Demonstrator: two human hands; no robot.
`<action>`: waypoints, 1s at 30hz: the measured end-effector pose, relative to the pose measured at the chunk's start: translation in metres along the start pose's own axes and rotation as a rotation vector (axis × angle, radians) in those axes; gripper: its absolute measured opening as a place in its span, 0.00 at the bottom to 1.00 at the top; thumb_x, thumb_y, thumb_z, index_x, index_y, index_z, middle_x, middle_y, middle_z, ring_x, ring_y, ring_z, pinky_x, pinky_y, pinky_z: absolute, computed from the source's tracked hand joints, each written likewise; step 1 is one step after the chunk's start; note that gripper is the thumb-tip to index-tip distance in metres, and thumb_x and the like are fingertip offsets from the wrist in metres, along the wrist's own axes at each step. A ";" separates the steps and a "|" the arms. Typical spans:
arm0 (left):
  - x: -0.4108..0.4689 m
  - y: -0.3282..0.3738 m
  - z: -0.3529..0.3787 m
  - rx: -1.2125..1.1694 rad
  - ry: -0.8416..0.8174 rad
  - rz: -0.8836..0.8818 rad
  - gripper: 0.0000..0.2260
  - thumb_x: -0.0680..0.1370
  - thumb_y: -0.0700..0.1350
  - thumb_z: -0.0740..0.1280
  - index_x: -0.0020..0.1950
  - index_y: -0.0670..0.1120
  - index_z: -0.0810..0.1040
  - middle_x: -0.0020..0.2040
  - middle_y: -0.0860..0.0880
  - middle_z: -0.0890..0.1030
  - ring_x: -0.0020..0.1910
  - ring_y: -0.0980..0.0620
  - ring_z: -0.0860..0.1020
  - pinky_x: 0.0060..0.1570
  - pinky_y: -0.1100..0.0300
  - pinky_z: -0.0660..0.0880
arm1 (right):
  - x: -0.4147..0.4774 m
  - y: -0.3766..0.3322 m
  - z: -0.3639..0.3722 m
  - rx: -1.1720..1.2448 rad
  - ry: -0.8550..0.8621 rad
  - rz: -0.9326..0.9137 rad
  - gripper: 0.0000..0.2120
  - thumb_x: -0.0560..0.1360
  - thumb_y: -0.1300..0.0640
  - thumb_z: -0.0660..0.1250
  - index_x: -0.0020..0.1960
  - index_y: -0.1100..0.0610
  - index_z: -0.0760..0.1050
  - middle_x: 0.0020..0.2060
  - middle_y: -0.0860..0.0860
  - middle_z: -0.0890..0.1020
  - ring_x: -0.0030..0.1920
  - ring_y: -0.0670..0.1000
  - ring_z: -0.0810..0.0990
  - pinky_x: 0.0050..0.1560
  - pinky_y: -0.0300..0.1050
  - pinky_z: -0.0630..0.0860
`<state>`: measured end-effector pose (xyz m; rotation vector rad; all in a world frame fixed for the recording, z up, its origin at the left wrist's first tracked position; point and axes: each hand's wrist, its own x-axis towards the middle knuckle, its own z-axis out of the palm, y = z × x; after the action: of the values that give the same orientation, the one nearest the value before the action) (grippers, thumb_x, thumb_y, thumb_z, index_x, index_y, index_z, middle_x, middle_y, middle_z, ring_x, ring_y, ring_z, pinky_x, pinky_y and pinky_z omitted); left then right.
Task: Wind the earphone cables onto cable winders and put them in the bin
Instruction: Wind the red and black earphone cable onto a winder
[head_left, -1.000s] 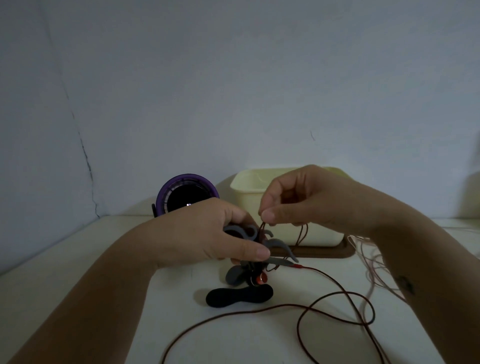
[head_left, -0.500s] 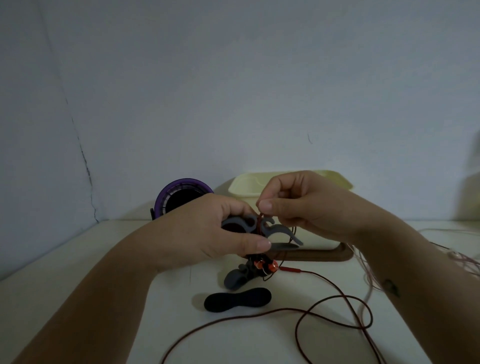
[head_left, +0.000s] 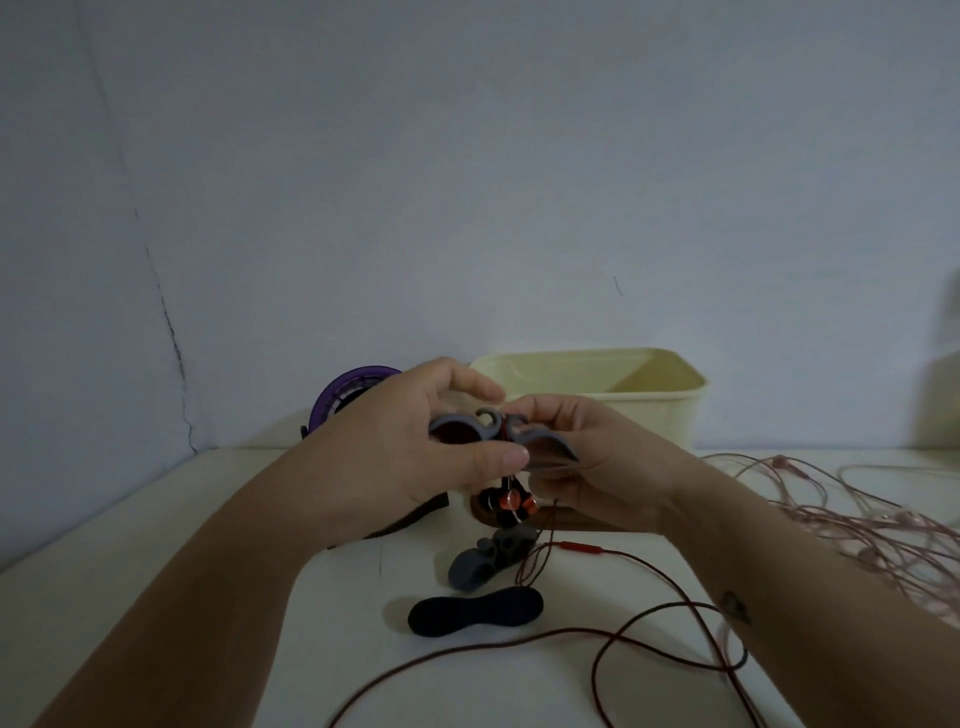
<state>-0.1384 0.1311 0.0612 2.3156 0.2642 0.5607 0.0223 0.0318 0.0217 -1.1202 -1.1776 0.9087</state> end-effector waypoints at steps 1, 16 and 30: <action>0.000 0.000 0.000 -0.029 0.001 0.002 0.22 0.61 0.61 0.69 0.53 0.59 0.77 0.39 0.61 0.83 0.33 0.62 0.80 0.36 0.69 0.74 | 0.003 0.005 0.002 0.033 -0.002 -0.006 0.07 0.72 0.59 0.68 0.48 0.61 0.75 0.35 0.57 0.72 0.30 0.46 0.63 0.31 0.38 0.58; 0.023 -0.025 0.015 -0.590 0.445 -0.117 0.07 0.76 0.48 0.67 0.52 0.49 0.81 0.41 0.52 0.83 0.45 0.54 0.79 0.44 0.60 0.72 | -0.002 -0.007 0.034 -0.125 0.613 -0.386 0.04 0.74 0.56 0.68 0.43 0.57 0.76 0.34 0.50 0.80 0.36 0.47 0.79 0.41 0.41 0.79; 0.024 -0.019 0.027 -0.644 0.535 0.011 0.19 0.65 0.55 0.69 0.53 0.49 0.81 0.45 0.50 0.85 0.50 0.50 0.82 0.53 0.51 0.77 | -0.001 -0.010 0.049 0.506 0.252 -0.129 0.09 0.66 0.62 0.69 0.46 0.62 0.75 0.36 0.56 0.81 0.36 0.50 0.82 0.40 0.38 0.81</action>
<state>-0.1049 0.1363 0.0384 1.5213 0.2690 1.0883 -0.0260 0.0369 0.0321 -0.7130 -0.7456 0.8719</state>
